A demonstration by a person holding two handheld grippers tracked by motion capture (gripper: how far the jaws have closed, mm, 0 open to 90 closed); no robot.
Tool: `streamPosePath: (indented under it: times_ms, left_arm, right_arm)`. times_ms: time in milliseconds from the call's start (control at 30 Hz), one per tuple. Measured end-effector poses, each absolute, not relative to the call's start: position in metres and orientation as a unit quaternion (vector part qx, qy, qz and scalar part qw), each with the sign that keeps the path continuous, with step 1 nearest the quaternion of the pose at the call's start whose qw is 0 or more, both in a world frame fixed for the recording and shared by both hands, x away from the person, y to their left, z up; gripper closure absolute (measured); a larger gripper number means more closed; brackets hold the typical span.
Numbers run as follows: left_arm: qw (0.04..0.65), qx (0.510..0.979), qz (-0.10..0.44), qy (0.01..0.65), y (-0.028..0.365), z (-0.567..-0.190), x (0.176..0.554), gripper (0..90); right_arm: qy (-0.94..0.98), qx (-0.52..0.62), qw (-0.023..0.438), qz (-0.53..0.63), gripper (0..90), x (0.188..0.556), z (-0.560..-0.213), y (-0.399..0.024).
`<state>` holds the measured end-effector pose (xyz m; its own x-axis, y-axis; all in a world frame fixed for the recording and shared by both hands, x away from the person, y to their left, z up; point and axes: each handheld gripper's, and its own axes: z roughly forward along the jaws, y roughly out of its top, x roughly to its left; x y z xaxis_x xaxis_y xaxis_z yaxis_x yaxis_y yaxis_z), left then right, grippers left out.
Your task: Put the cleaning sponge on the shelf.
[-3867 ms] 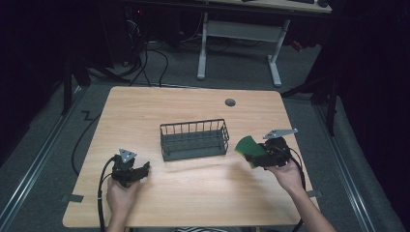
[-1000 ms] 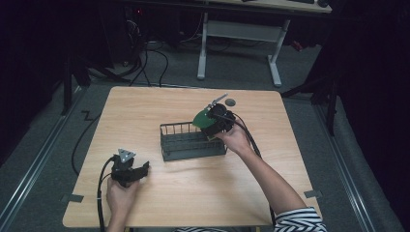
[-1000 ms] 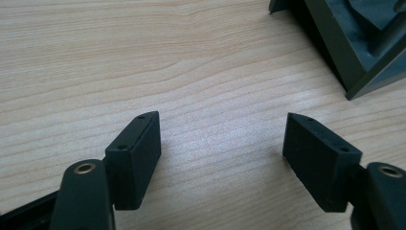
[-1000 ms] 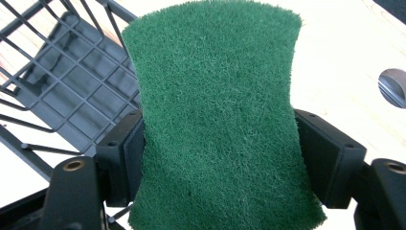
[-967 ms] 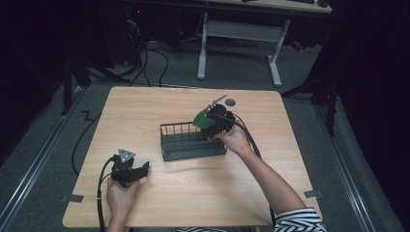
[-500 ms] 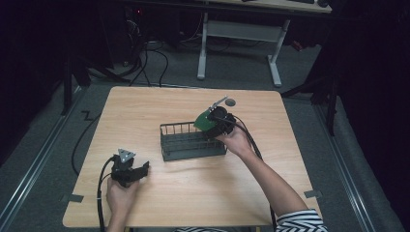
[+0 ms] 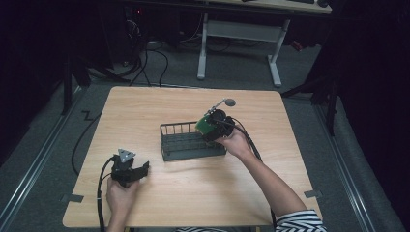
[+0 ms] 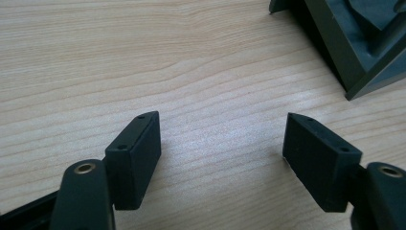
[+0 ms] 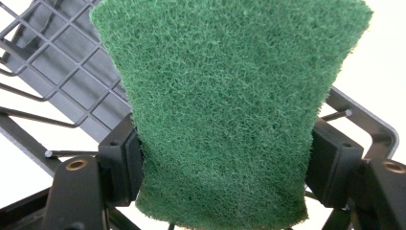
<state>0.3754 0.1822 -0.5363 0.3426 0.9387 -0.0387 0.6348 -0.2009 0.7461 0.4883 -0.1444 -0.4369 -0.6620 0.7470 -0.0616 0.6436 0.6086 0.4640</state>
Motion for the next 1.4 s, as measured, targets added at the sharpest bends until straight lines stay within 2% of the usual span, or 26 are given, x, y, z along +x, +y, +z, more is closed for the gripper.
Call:
streamPosePath:
  times_ms: [233, 400, 600, 967, 1067, 1400]
  left_arm:
    - [0.345, 0.743, 0.220, 0.529, 0.182, -0.536, 0.375, 29.7]
    - [0.346, 0.743, 0.220, 0.529, 0.182, -0.536, 0.375, 29.7]
    - [0.346, 0.743, 0.220, 0.529, 0.182, -0.536, 0.375, 29.7]
    - [0.345, 0.743, 0.220, 0.529, 0.182, -0.536, 0.375, 29.6]
    - [0.344, 0.744, 0.221, 0.529, 0.182, -0.536, 0.375, 29.6]
    - [0.343, 0.744, 0.222, 0.528, 0.182, -0.536, 0.375, 29.6]
  right_arm:
    - [0.892, 0.382, 0.131, 0.202, 26.7, 0.488, -0.438, -0.145]
    - [0.889, 0.383, 0.132, 0.212, 21.4, 0.486, -0.437, -0.147]
    - [0.884, 0.388, 0.130, 0.227, 20.2, 0.484, -0.433, -0.152]
    - [0.866, 0.385, 0.133, 0.291, 21.8, 0.470, -0.417, -0.173]
    - [0.856, 0.390, 0.146, 0.305, 25.4, 0.463, -0.412, -0.180]
    - [0.820, 0.414, 0.147, 0.367, 31.2, 0.442, -0.400, -0.217]
